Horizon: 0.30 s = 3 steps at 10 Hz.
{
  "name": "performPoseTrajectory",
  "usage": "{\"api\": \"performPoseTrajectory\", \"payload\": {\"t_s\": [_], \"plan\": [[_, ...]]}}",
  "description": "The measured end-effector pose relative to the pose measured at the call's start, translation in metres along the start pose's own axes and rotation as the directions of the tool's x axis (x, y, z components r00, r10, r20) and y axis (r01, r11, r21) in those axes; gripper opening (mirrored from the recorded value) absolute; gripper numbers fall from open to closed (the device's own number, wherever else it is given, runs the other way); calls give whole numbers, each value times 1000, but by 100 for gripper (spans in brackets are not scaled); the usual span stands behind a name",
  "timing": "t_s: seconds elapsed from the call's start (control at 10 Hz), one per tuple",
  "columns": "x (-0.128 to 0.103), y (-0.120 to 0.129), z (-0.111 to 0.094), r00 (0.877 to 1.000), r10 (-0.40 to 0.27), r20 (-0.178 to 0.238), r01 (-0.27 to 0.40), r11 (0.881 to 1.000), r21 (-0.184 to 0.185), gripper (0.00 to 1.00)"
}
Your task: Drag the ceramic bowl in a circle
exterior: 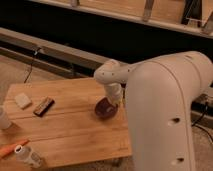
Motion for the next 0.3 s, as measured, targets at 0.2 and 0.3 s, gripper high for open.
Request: {"api": "performPoseTrajectory", "payload": {"t_s": [0.2, 0.3], "plan": [[-21, 28, -9, 1000, -14, 12, 14, 1000, 9, 17], [-31, 45, -14, 1000, -20, 14, 20, 1000, 9, 17]]}}
